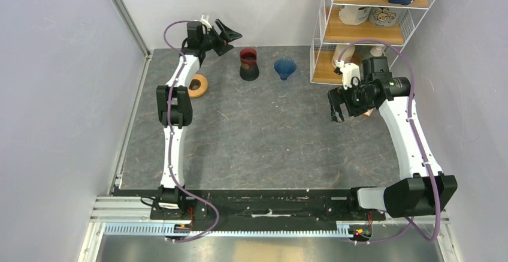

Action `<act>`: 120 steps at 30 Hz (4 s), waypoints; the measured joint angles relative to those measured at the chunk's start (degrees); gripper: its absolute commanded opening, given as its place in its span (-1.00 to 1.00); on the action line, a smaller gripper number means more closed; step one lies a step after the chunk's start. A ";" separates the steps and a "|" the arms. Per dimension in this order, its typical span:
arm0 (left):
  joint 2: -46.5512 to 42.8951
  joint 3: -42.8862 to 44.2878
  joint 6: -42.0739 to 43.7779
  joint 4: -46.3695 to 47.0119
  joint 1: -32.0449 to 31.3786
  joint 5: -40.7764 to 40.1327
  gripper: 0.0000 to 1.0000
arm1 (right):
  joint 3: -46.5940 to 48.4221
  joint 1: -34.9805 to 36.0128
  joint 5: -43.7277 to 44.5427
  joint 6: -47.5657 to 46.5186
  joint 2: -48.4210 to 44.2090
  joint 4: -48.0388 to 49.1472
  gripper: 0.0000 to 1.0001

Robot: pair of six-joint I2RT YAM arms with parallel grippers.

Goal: Place the coffee filter in the dripper

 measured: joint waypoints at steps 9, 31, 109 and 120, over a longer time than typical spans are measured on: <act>4.94 3.15 -4.28 5.92 -1.77 3.43 0.86 | 2.49 0.00 1.18 -0.42 2.86 -2.67 0.98; 4.07 -6.91 -5.70 12.61 -4.11 10.12 0.73 | 4.70 0.00 0.55 -0.52 5.03 -3.91 0.98; -34.03 -73.42 -7.37 36.74 -19.02 17.40 0.93 | -3.78 0.09 -2.73 -0.46 -4.44 -4.63 0.98; -38.10 -78.31 -7.72 37.90 -23.19 17.29 0.94 | -4.90 0.11 -3.50 -1.29 -6.97 -5.27 0.98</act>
